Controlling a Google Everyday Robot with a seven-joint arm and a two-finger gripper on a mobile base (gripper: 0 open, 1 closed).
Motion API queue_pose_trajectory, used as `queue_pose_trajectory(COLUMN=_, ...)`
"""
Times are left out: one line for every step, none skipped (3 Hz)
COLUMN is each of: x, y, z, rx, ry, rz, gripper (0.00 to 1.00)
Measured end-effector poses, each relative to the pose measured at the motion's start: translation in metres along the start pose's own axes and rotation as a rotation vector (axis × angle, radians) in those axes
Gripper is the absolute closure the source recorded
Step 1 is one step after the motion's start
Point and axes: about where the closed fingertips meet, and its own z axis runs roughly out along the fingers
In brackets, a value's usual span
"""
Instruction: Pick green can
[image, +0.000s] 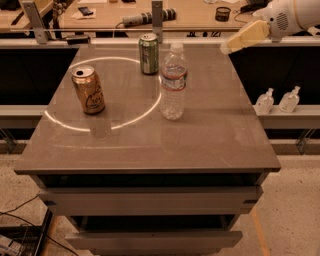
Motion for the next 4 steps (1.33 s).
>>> queue_pose_trajectory(x=-0.018, y=0.007, z=0.042, rx=-0.064, ry=-0.005, rz=-0.012, gripper=0.00)
queue_pose_trajectory(x=-0.037, y=0.016, z=0.080, rx=-0.102, ry=0.002, rz=-0.032, gripper=0.00)
queue_pose_trajectory(x=-0.037, y=0.017, z=0.080, rx=-0.103, ry=0.002, rz=-0.032, gripper=0.00)
queue_pose_trajectory(x=-0.029, y=0.015, z=0.097, rx=-0.067, ry=0.045, rz=-0.006, gripper=0.00)
